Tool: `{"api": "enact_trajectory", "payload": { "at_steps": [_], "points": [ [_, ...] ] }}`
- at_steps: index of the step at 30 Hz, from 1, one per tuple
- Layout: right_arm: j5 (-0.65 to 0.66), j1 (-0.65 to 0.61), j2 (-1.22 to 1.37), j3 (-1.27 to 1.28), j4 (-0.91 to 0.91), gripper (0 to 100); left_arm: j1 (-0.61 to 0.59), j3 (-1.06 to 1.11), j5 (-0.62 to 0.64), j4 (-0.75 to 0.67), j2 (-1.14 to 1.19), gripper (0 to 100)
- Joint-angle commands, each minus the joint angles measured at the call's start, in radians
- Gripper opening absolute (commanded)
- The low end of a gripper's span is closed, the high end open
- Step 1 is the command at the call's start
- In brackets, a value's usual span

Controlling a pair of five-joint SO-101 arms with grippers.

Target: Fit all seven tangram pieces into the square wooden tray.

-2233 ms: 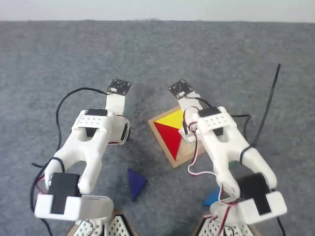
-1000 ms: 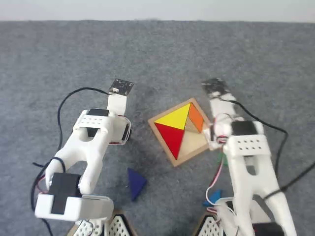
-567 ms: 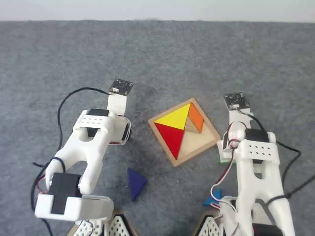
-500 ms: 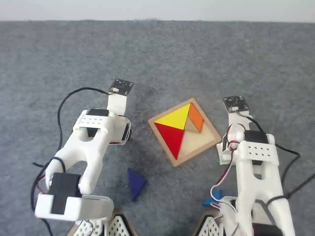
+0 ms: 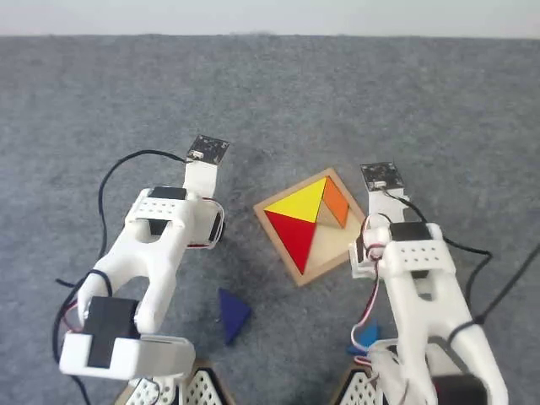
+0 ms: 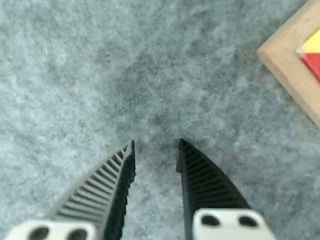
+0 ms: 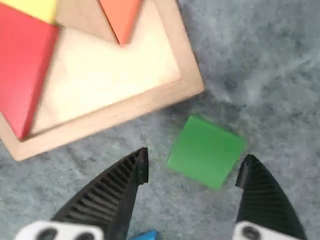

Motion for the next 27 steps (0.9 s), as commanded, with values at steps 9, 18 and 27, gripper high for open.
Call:
{"api": "enact_trajectory", "payload": {
  "at_steps": [9,18,27],
  "points": [
    [-0.014,0.081,0.305,-0.103,-0.134,28.2,0.011,-0.007,-0.003,-0.02,0.0,14],
    [0.044,0.088,0.32,-0.118,-0.131,9.7,0.011,-0.007,-0.003,-0.02,0.0,14],
    [0.193,0.157,0.053,-0.138,-0.071,6.8,0.011,-0.007,-0.003,-0.021,0.0,14]
  ]
}}
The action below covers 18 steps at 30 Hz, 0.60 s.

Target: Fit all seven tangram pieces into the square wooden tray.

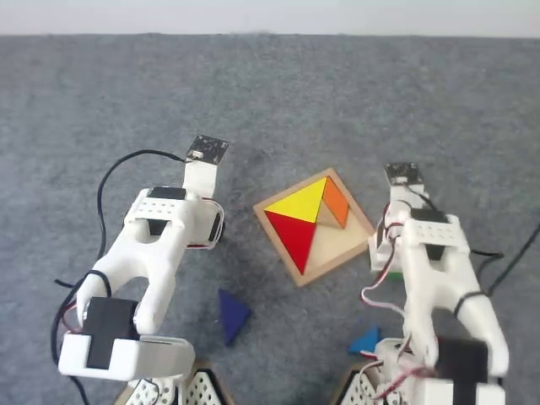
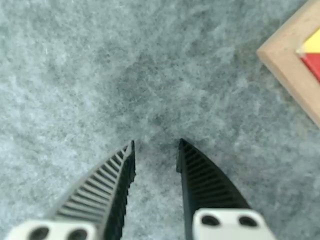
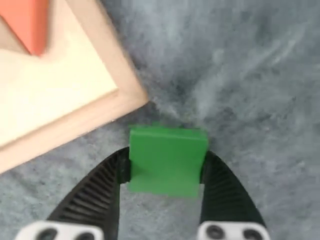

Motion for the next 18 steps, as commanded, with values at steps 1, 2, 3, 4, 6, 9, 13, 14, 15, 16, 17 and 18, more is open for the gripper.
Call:
{"api": "enact_trajectory", "payload": {
  "at_steps": [1,2,3,4,6,9,13,14,15,16,17,18],
  "points": [
    [0.084,-0.025,-0.226,-0.074,0.065,6.9,0.012,-0.007,-0.003,-0.021,0.0,14],
    [0.101,-0.05,-0.26,-0.101,0.101,6.9,0.012,-0.007,-0.003,-0.021,0.0,14],
    [0.127,-0.084,-0.295,-0.132,0.139,6.9,0.012,-0.008,-0.003,-0.021,0.0,14],
    [0.146,-0.12,-0.315,-0.166,0.173,6.9,0.012,-0.008,-0.003,-0.021,0.0,14],
    [0.17,-0.199,-0.314,-0.229,0.219,6.9,0.012,-0.008,-0.003,-0.021,0.0,14],
    [0.221,-0.32,-0.242,-0.275,0.225,6.9,0.011,-0.007,-0.003,-0.021,0.0,14],
    [0.353,-0.44,-0.053,-0.324,0.193,6.9,0.011,-0.007,-0.003,-0.021,0.0,14],
    [0.379,-0.449,-0.004,-0.339,0.176,6.9,0.011,-0.005,-0.003,-0.021,0.0,14],
    [0.405,-0.449,0.038,-0.351,0.159,6.9,0.011,-0.005,-0.003,-0.021,0.0,14],
    [0.433,-0.447,0.079,-0.365,0.142,6.9,0.011,-0.005,-0.003,-0.02,0.0,14],
    [0.462,-0.444,0.114,-0.377,0.128,6.9,0.011,-0.005,-0.003,-0.02,0.0,14],
    [0.486,-0.441,0.14,-0.385,0.114,6.9,0.011,-0.005,-0.003,-0.02,0.0,14]
  ]
}}
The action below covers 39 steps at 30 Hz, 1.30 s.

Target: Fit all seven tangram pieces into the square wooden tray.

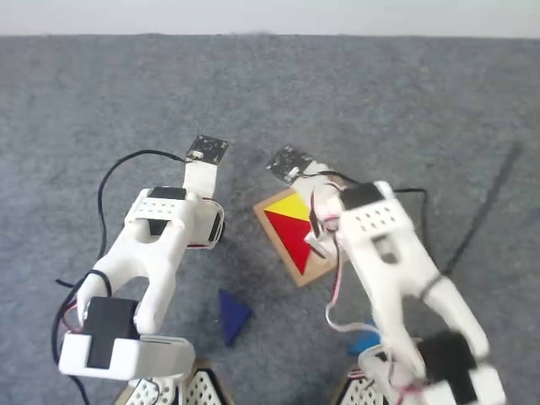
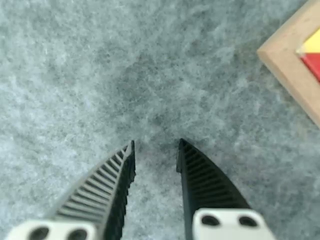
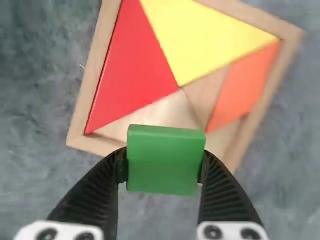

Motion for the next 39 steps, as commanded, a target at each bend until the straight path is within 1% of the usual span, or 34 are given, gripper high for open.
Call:
{"api": "enact_trajectory", "payload": {
  "at_steps": [1,4,7,11,12,14,17,20,28,33,39],
  "points": [
    [0.129,-0.005,0.128,-0.097,-0.068,6.9,0.011,-0.005,-0.003,-0.02,0.0,14],
    [0.213,-0.005,0.162,-0.097,-0.113,6.9,0.011,-0.005,-0.003,-0.02,0.0,14],
    [0.305,-0.004,0.186,-0.097,-0.11,7.2,0.011,-0.005,-0.003,-0.02,0.0,14],
    [0.328,-0.002,0.226,-0.098,-0.116,7.6,0.011,-0.005,-0.003,-0.02,0.0,14],
    [0.331,-0.002,0.234,-0.098,-0.116,9.0,0.011,-0.005,-0.003,-0.02,0.0,14],
    [0.358,-0.004,0.246,-0.098,-0.116,14.8,0.011,-0.005,-0.003,-0.02,0.0,14],
    [0.353,-0.002,0.249,-0.098,-0.127,23.9,0.011,-0.005,-0.003,-0.02,0.0,14],
    [0.33,0.004,0.251,-0.109,-0.142,27.8,0.011,-0.005,-0.003,-0.02,0.0,14],
    [0.328,0.004,0.246,-0.14,-0.122,27.9,0.011,-0.005,-0.003,-0.02,0.0,14],
    [0.328,0.004,0.232,-0.221,-0.005,27.9,0.011,-0.005,-0.003,-0.02,0.0,14],
    [0.33,0.005,0.142,-0.273,0.094,27.8,0.011,-0.005,-0.003,-0.02,0.0,14]
  ]
}}
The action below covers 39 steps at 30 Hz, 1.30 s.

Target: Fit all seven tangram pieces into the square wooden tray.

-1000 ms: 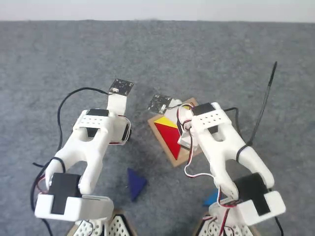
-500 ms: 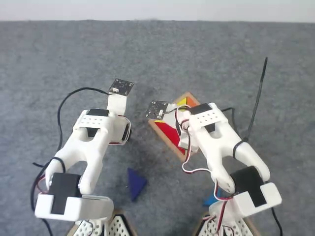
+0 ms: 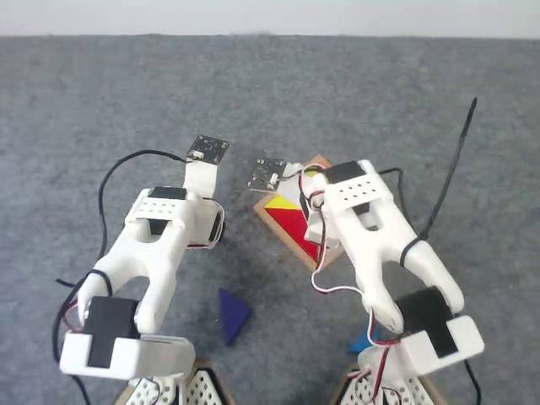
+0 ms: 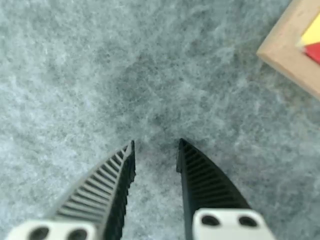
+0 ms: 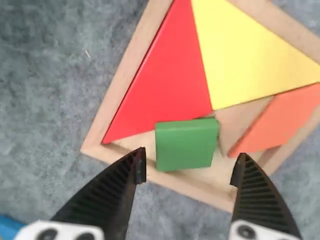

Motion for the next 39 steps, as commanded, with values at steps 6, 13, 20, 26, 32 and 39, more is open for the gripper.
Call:
{"api": "enact_trajectory", "payload": {
  "at_steps": [6,13,20,26,32,39],
  "points": [
    [-0.017,0.025,-0.113,-0.021,0.079,27.8,0.011,-0.005,-0.003,-0.02,0.0,14],
    [-0.072,0.094,-0.111,0.095,-0.03,27.7,0.014,-0.005,-0.003,-0.02,0.0,14],
    [-0.166,0.099,-0.111,0.169,-0.165,27.7,0.012,-0.005,-0.003,-0.02,0.0,14],
    [-0.181,0.101,-0.084,0.167,-0.196,27.7,0.011,-0.005,-0.003,-0.02,0.0,14],
    [-0.183,0.127,0.033,0.121,-0.222,27.7,0.011,-0.005,-0.003,-0.018,0.0,14],
    [-0.164,0.191,-0.013,0.091,-0.216,27.8,0.011,-0.005,-0.003,-0.018,0.0,14]
  ]
}}
